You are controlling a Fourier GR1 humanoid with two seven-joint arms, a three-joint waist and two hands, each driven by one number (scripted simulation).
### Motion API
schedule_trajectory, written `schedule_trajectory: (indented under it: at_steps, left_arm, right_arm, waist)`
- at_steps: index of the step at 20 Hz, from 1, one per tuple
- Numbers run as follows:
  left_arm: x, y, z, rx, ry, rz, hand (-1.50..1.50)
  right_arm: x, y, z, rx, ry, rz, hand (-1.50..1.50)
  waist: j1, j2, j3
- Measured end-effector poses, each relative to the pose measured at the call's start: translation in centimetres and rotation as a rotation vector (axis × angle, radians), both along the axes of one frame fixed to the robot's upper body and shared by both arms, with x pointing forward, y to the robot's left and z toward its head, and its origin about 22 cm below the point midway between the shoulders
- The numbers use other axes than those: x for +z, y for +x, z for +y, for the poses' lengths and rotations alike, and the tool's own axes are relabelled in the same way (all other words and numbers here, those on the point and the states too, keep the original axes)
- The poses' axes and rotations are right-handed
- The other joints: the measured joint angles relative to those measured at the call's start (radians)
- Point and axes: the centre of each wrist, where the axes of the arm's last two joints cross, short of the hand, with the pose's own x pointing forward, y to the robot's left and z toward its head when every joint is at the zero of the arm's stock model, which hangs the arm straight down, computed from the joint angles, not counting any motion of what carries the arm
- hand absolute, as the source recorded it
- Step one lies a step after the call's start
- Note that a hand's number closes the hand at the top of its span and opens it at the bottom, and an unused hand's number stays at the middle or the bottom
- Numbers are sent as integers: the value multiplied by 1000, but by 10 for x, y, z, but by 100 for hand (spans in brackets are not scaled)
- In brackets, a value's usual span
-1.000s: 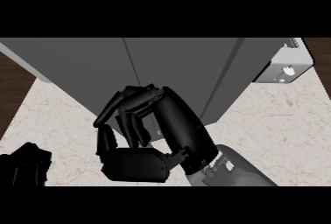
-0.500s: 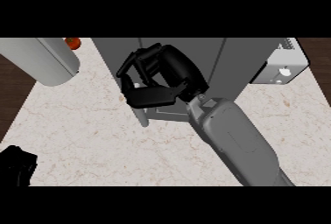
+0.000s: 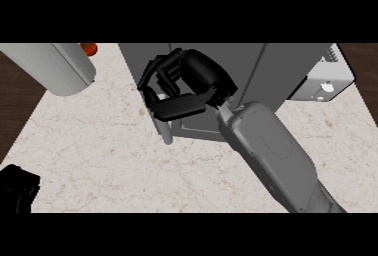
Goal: Pick up the bottled water, place it into the cabinet and close the cabinet
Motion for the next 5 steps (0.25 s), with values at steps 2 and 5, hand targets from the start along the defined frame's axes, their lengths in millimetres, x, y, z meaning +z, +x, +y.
schedule_trajectory:
  at_steps: [2,5]
  left_arm:
    - [0,1,-1,-3,2,-1,150]
    - [4,4,-4,-8,1,-8,150]
  right_arm:
    - [-1,3,-2,17,3,-6,150]
    - [-1,6,-3,38,-2,-14,150]
  waist:
    - [2,0,-2]
    - [3,0,-3]
